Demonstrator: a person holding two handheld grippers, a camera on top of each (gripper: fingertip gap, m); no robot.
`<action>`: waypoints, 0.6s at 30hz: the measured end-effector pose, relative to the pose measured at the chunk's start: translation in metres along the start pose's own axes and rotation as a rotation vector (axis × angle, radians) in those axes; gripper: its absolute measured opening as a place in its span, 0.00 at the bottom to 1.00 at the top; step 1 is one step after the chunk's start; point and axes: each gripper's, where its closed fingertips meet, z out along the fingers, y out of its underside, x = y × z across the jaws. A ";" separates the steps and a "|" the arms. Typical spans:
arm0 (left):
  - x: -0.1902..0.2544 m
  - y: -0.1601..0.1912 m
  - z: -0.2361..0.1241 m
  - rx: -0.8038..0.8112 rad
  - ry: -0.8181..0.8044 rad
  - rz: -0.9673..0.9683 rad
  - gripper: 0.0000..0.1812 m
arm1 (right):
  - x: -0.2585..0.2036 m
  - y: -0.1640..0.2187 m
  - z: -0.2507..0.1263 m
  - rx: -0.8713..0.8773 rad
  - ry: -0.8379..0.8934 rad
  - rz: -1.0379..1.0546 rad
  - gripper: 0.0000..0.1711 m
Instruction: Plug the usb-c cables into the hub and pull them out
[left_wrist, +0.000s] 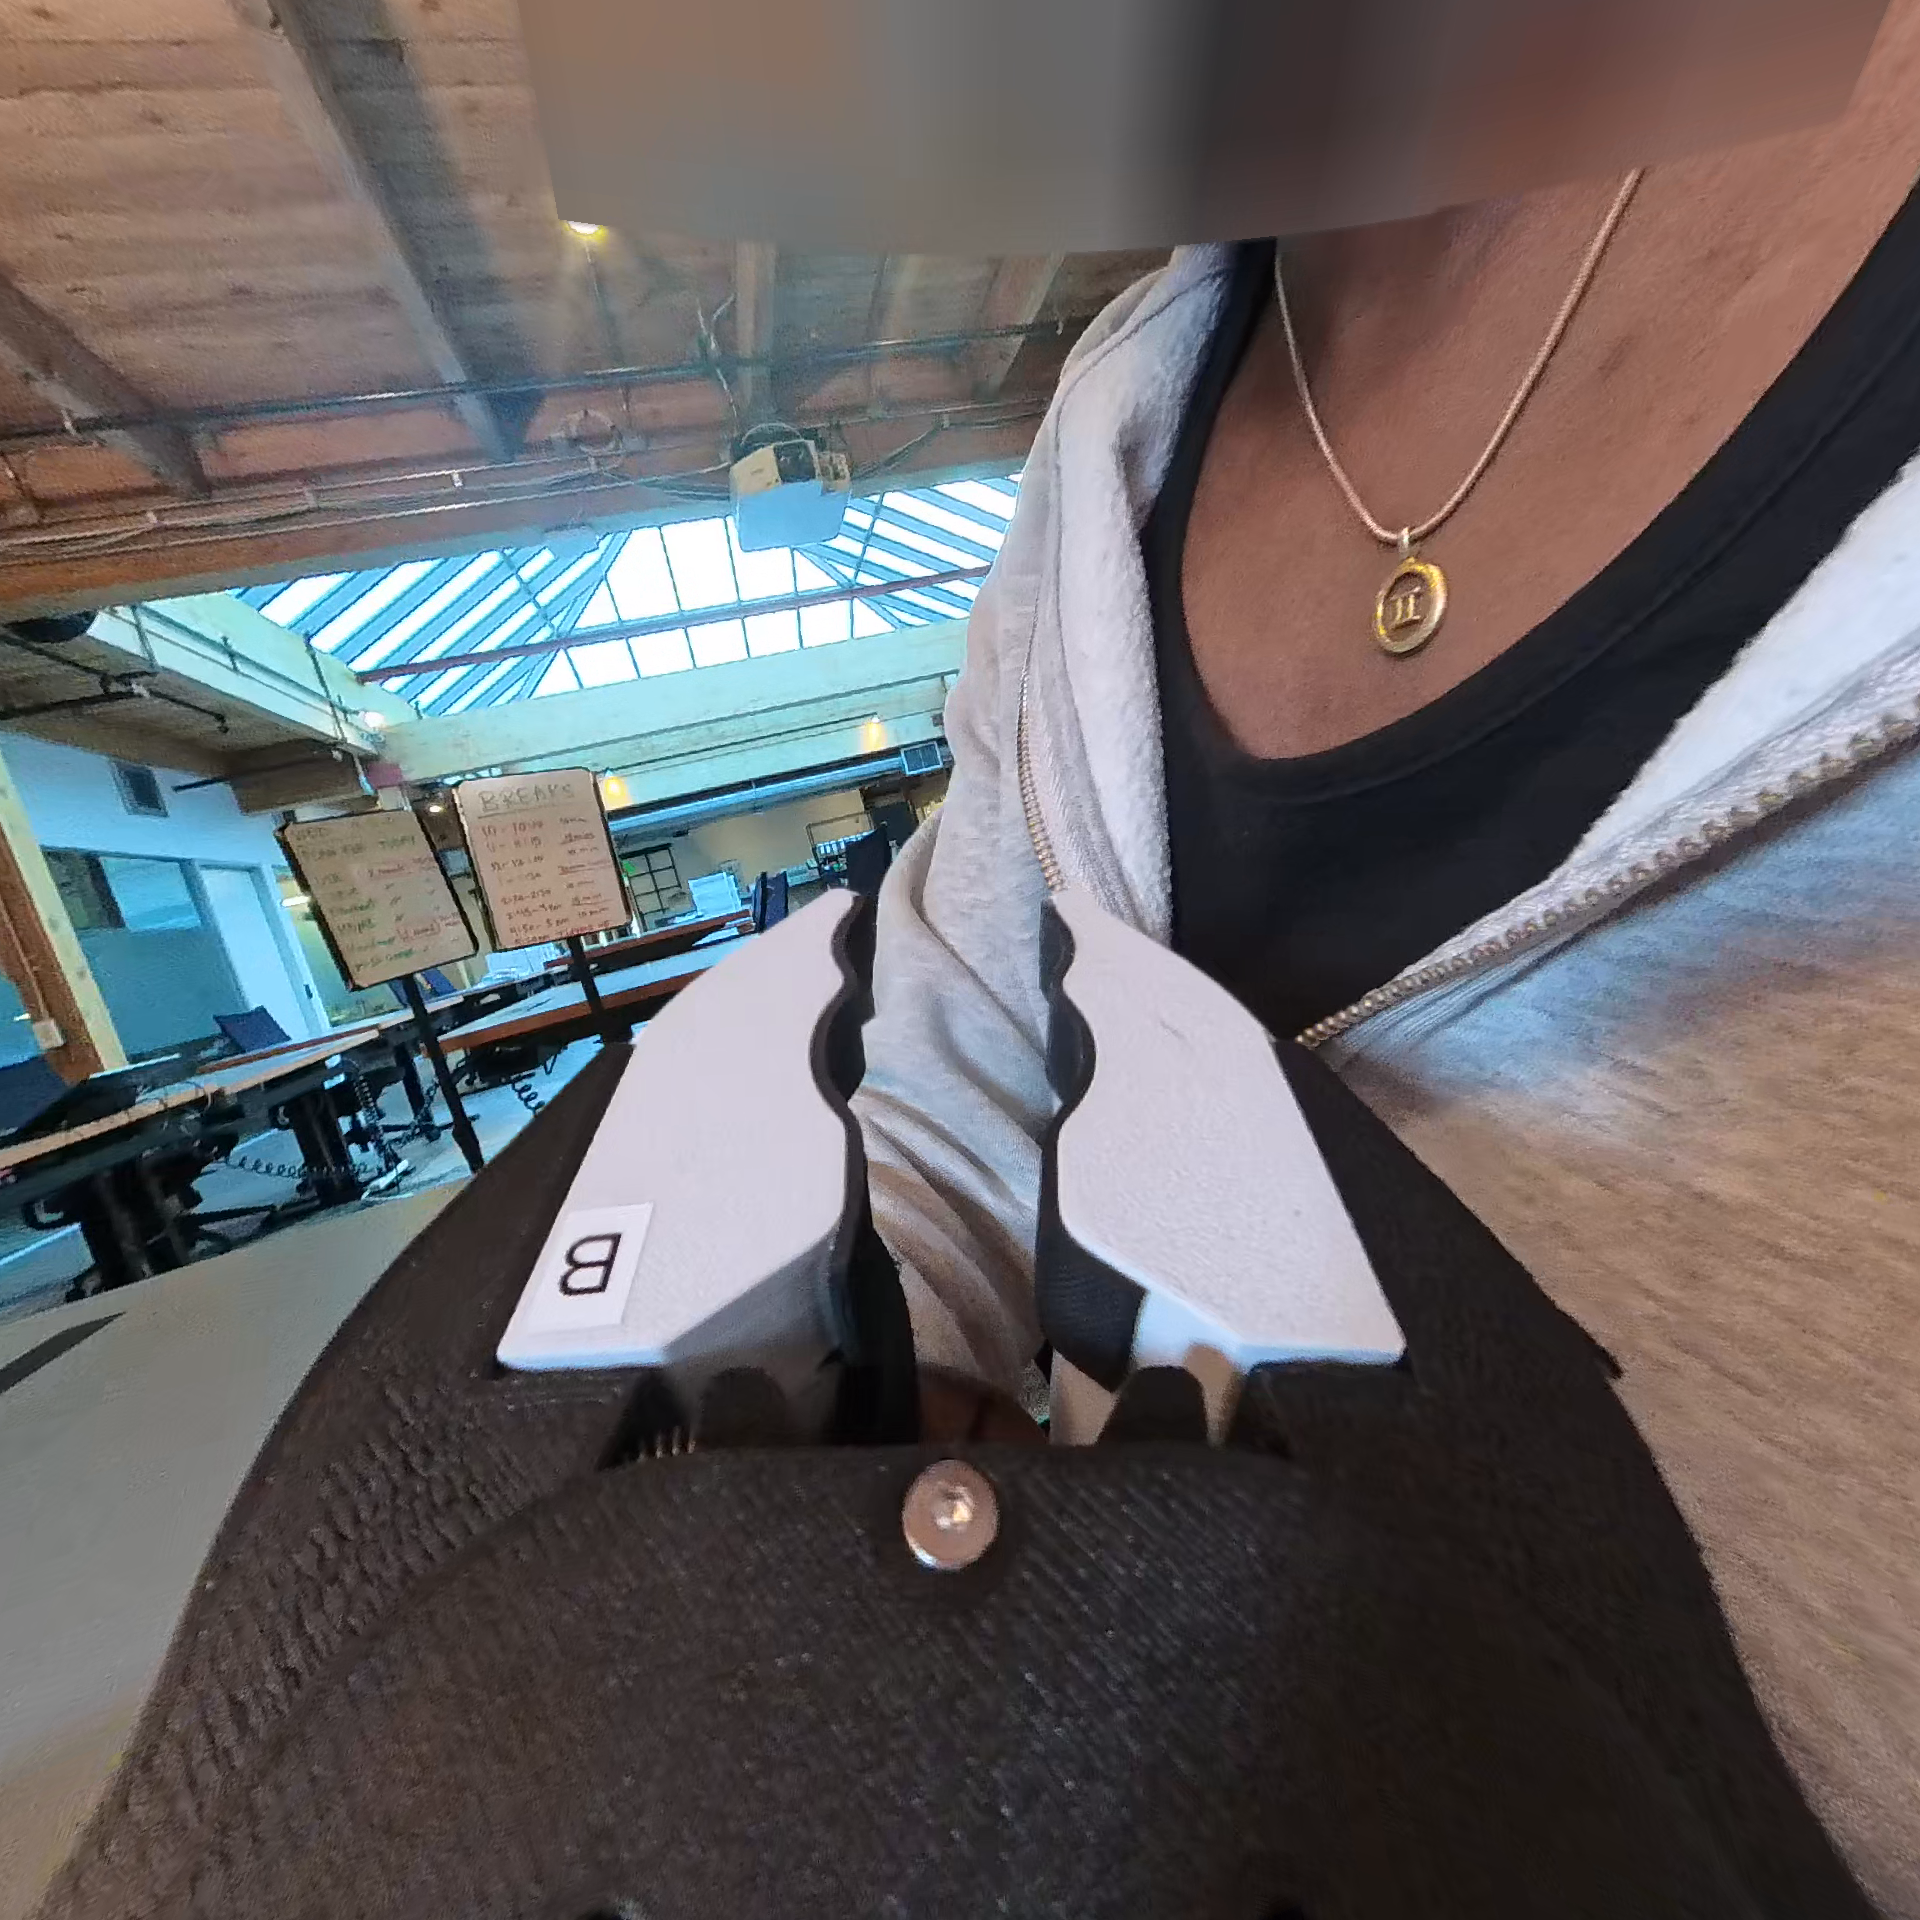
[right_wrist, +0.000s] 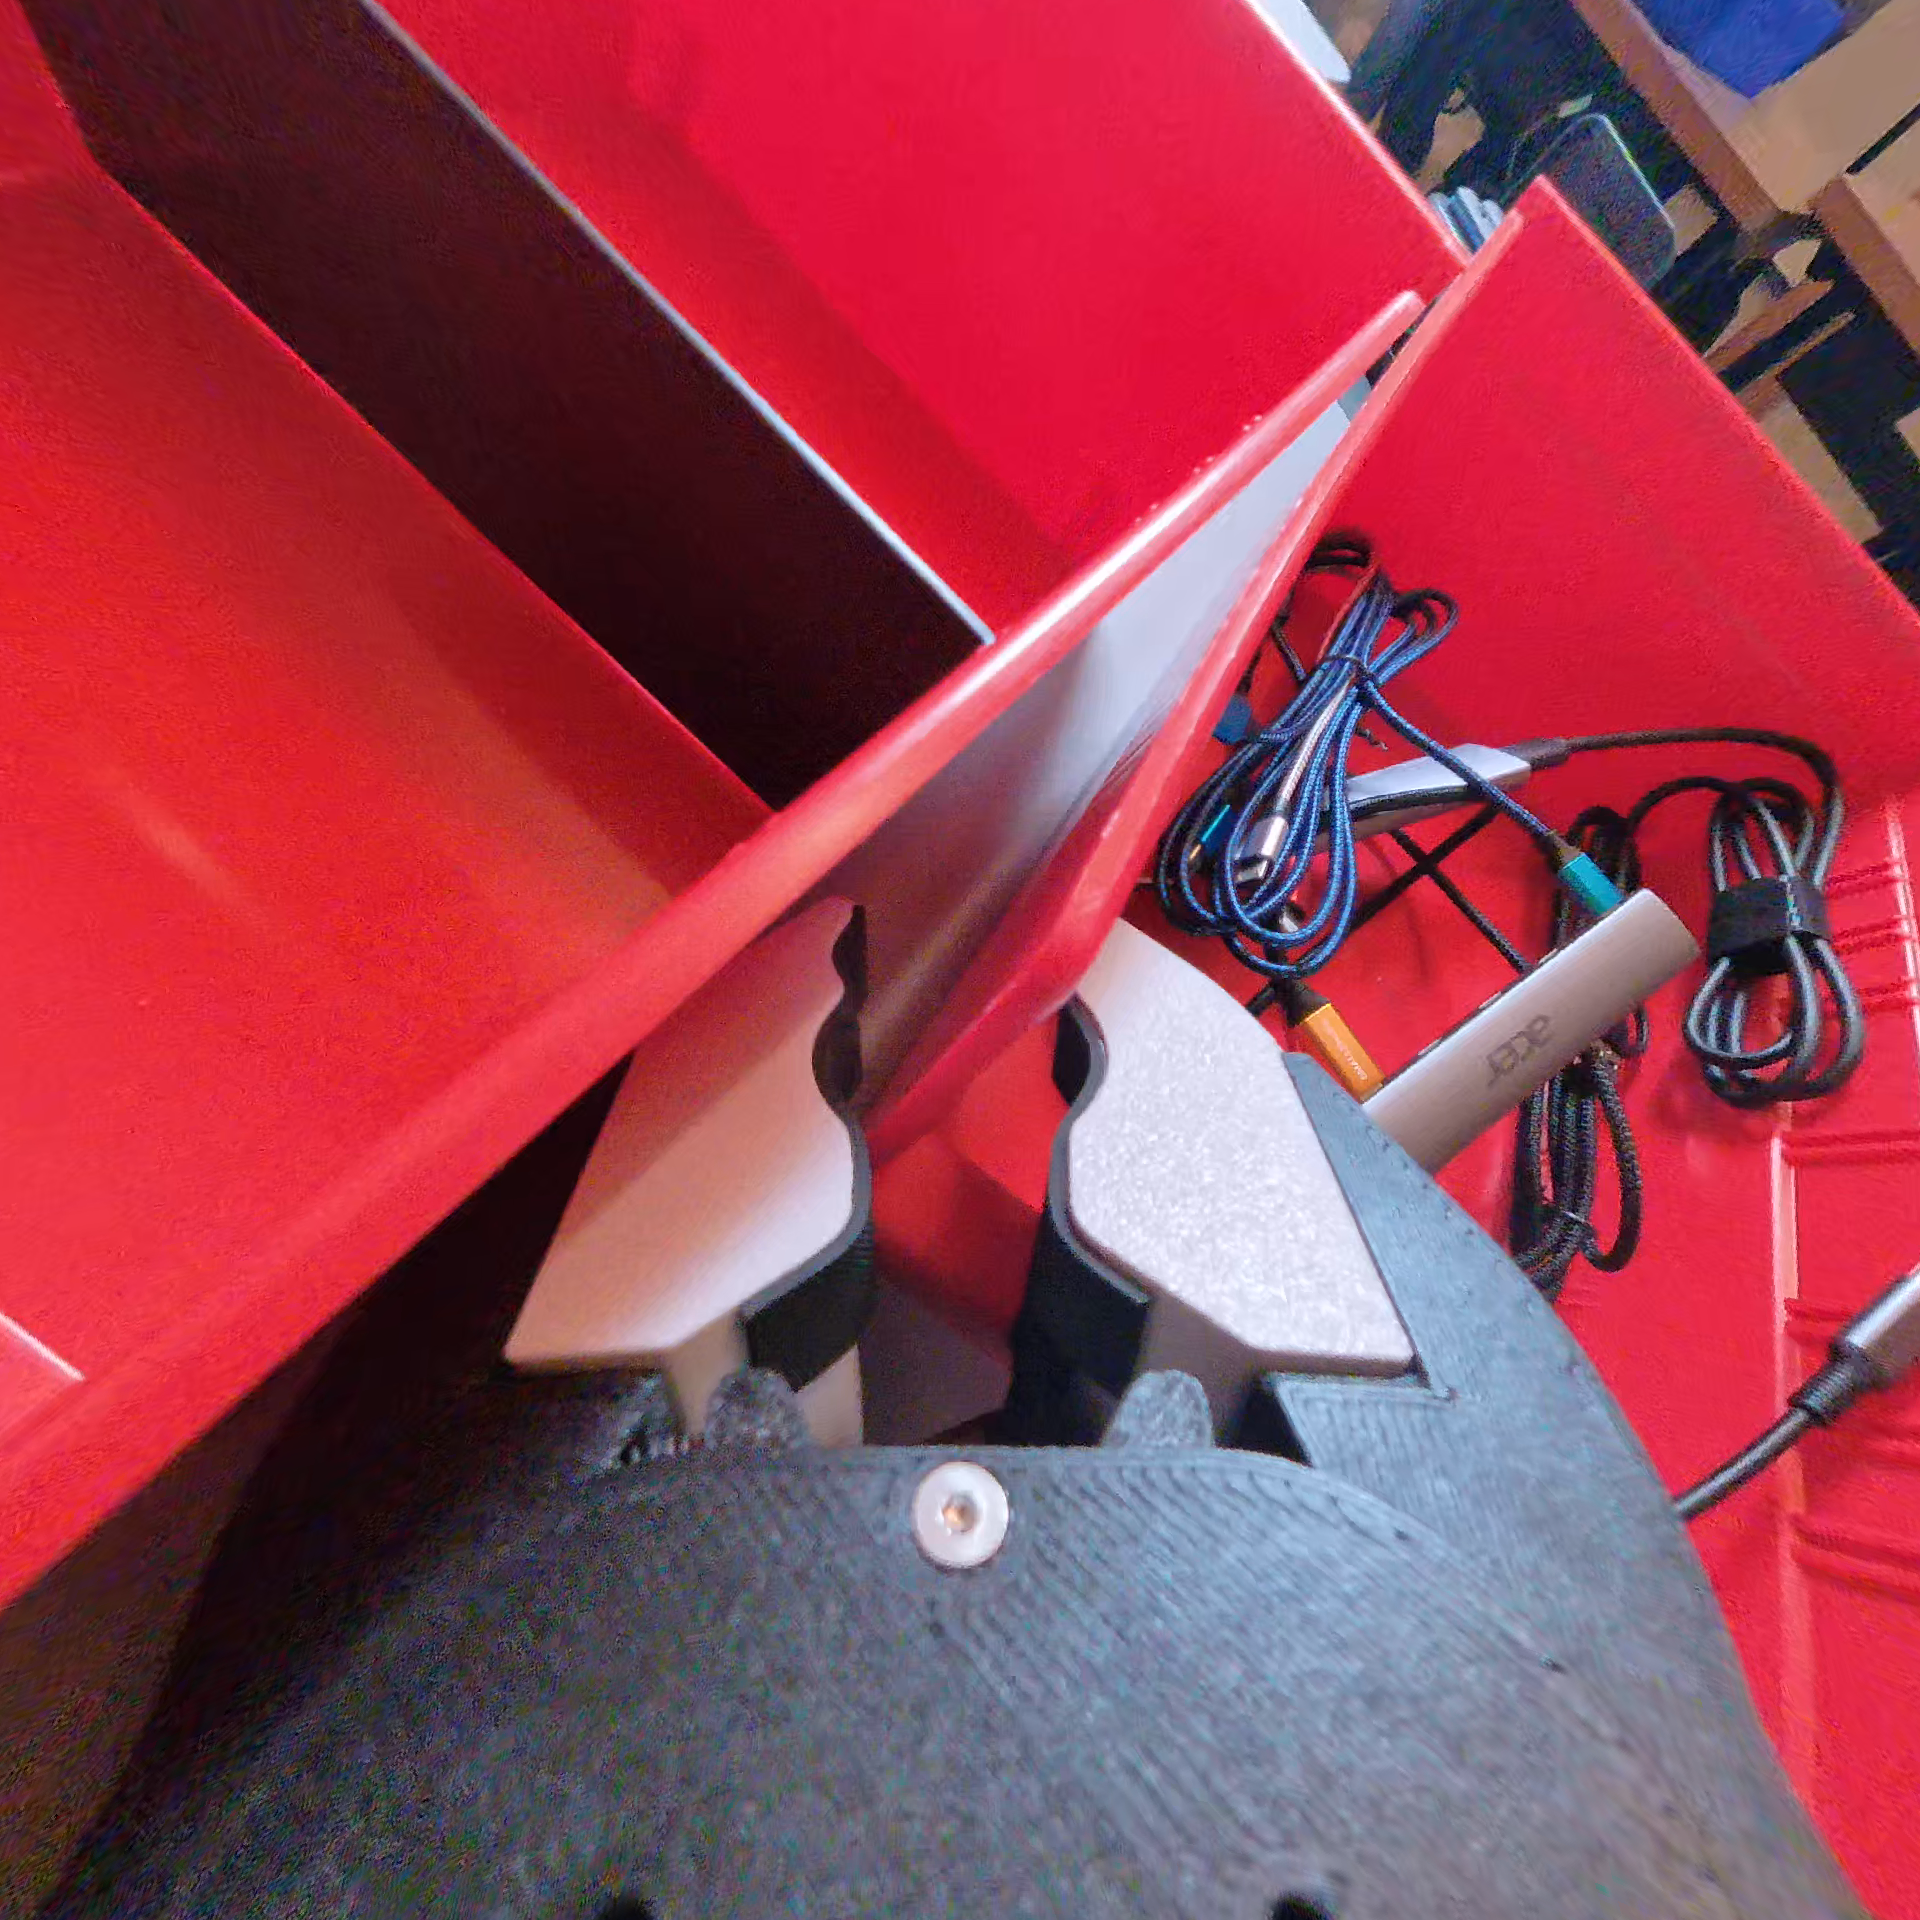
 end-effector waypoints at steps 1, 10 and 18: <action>-0.001 0.002 0.000 -0.006 -0.002 0.000 0.17 | -0.001 -0.002 0.002 0.006 0.004 -0.015 0.19; -0.002 -0.001 0.006 0.019 -0.017 -0.016 0.17 | -0.010 -0.020 0.006 0.167 -0.068 -0.073 0.18; -0.038 -0.080 -0.036 -0.180 -0.531 0.303 0.20 | 0.026 -0.045 -0.036 0.486 -0.190 0.395 0.35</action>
